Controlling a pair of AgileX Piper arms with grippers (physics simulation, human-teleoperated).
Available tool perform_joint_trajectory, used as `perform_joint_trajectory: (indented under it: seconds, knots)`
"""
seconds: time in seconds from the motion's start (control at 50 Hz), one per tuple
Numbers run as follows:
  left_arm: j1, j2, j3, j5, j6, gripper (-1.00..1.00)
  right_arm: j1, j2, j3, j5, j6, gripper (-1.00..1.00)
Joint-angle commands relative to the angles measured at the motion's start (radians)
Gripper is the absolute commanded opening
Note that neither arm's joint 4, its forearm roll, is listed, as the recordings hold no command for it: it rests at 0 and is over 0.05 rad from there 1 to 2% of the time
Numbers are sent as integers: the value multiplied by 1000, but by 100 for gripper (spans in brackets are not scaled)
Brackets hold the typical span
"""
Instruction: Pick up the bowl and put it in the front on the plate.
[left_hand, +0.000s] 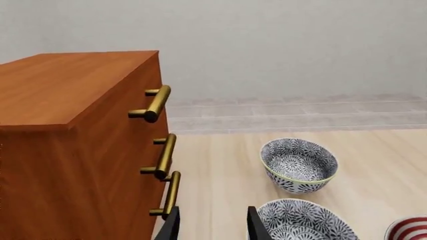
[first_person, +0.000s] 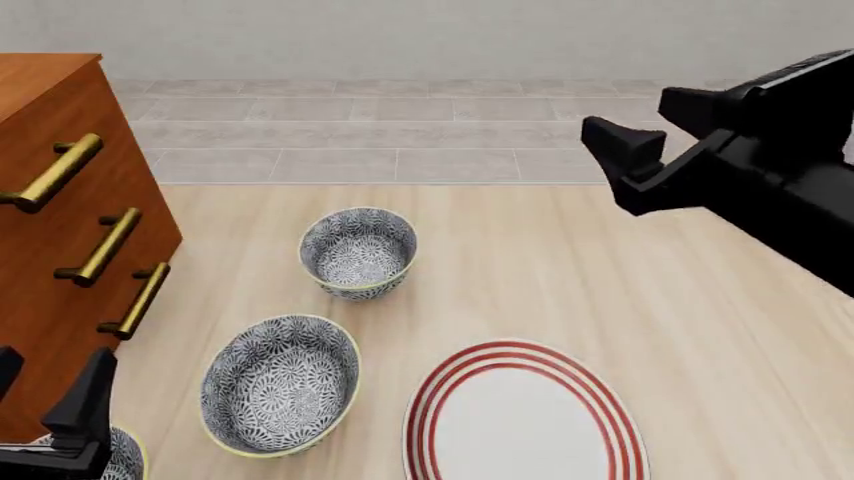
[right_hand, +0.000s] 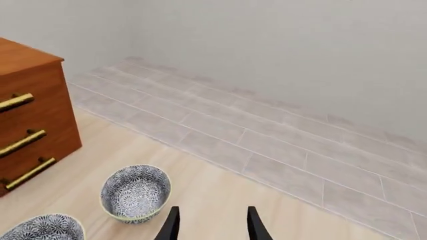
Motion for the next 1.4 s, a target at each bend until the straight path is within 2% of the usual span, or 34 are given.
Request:
perform_joint_trajectory:
  seconds: [0.02,0.18,0.24,0.36,0.62,0.88,1.2,1.4]
  knots:
    - [-20,-38,-1,21,6,100,53,91,-146,81,-20,100]
    - [-19,-30,0,18,11,100,71,170,-215,114,13,100]
    - [-19,-35,0,22,11,100,80,212,-238,122,48,100]
    - [-19,-36,0,23,6,100,81,272,-272,133,59,100]
    - [-20,-28,0,15,4,100,100,353,-322,153,35,100]
    - [-25,-32,0,16,0,100,158,435,-403,226,54,100]
    - [-23,-23,0,10,-16,100,191,499,-411,216,34,100]
    - [-33,-27,0,19,5,100,186,568,-442,212,20,100]
